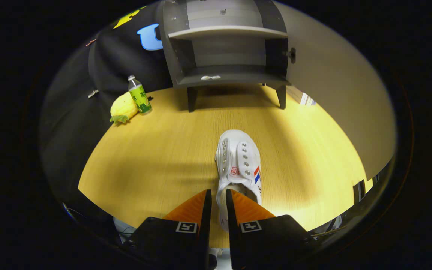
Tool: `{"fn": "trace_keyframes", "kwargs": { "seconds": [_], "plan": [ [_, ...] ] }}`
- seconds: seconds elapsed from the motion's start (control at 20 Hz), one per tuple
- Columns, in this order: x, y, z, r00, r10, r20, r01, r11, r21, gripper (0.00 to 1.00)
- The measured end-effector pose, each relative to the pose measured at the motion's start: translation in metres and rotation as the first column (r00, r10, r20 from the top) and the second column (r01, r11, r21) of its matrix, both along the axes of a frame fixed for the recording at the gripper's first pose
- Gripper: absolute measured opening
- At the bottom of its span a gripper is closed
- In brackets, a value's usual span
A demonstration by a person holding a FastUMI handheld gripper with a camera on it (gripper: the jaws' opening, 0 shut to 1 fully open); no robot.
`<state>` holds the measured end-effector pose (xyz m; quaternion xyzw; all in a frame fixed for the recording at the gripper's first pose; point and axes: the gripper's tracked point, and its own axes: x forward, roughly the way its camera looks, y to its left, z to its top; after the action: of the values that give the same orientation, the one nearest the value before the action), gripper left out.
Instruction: Open the shoe cabinet door, grab the shoes and put them into the shoe cabinet, then close the shoe cabinet door.
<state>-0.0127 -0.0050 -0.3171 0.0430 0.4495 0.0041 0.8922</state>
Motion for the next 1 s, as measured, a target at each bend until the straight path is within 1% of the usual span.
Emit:
{"fn": "trace_keyframes", "kwargs": {
  "seconds": [0.15,0.3,0.6,0.75,0.8,0.85,0.9,1.0],
  "plan": [
    [0.006,0.0,-0.023,0.999,-0.015,-0.033,0.016,1.0,0.006,0.27],
    [0.018,0.003,-0.033,1.0,-0.016,-0.013,0.015,1.0,-0.004,0.26],
    [0.042,0.002,-0.038,0.999,-0.022,0.038,0.022,1.0,-0.016,0.26],
    [0.044,0.0,-0.038,0.998,-0.031,0.061,0.033,0.999,-0.033,0.24],
    [0.048,-0.002,-0.031,0.997,-0.031,0.067,0.034,0.999,-0.03,0.24],
    [0.056,-0.003,-0.051,0.997,-0.031,0.072,0.034,0.999,-0.038,0.16],
    [0.048,-0.002,-0.039,0.997,-0.031,0.068,0.034,0.999,-0.039,0.09],
    [0.048,-0.003,-0.041,0.998,-0.028,0.059,0.031,0.998,-0.053,0.09]
  ]
}}
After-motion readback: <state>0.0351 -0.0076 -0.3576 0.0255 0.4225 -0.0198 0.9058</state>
